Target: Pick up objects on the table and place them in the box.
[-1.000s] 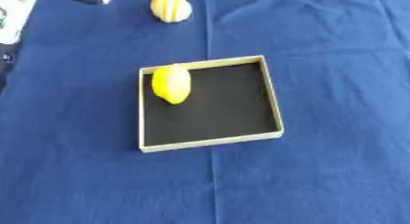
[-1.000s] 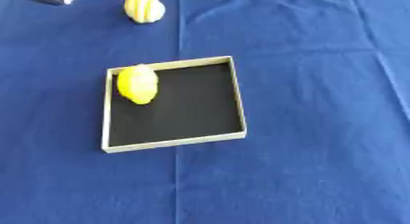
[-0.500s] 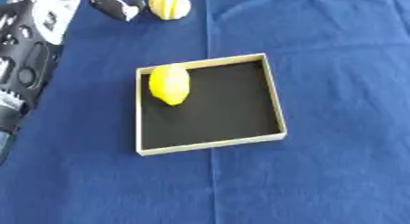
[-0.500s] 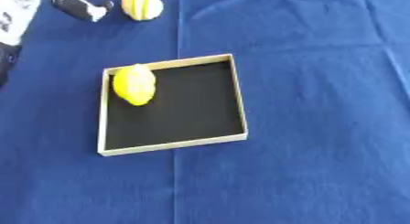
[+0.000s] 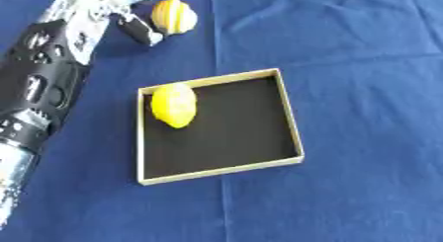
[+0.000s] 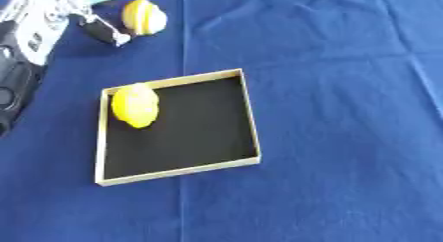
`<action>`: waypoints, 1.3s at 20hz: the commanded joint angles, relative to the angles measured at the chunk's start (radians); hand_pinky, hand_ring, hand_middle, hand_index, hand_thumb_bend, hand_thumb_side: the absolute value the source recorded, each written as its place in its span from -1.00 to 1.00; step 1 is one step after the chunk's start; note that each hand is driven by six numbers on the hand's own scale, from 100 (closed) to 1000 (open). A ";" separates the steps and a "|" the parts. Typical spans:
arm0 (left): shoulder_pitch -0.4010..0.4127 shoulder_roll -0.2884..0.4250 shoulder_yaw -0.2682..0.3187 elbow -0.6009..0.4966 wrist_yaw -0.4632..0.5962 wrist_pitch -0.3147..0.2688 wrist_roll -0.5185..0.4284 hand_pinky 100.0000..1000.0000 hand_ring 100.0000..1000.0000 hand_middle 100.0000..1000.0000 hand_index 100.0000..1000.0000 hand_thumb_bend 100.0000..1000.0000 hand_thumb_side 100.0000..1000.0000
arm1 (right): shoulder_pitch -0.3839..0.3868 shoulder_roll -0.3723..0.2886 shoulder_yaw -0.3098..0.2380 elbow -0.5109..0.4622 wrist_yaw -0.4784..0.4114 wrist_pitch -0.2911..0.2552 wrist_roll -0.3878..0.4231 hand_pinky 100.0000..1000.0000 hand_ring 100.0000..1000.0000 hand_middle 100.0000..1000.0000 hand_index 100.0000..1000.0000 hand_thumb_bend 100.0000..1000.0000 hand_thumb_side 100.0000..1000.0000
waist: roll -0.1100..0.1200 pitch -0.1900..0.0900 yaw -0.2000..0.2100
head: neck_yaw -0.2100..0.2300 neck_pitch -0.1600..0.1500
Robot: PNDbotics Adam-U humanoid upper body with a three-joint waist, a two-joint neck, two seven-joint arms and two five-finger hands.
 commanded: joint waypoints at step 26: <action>-0.040 0.024 0.055 0.030 -0.019 0.054 0.020 0.68 0.70 0.32 0.55 -1.00 -1.00 | -0.003 0.035 0.066 -0.016 0.020 0.058 0.017 0.51 0.89 0.62 0.78 -0.93 -0.19 | 0.022 0.018 -0.038 | 0.024 -0.033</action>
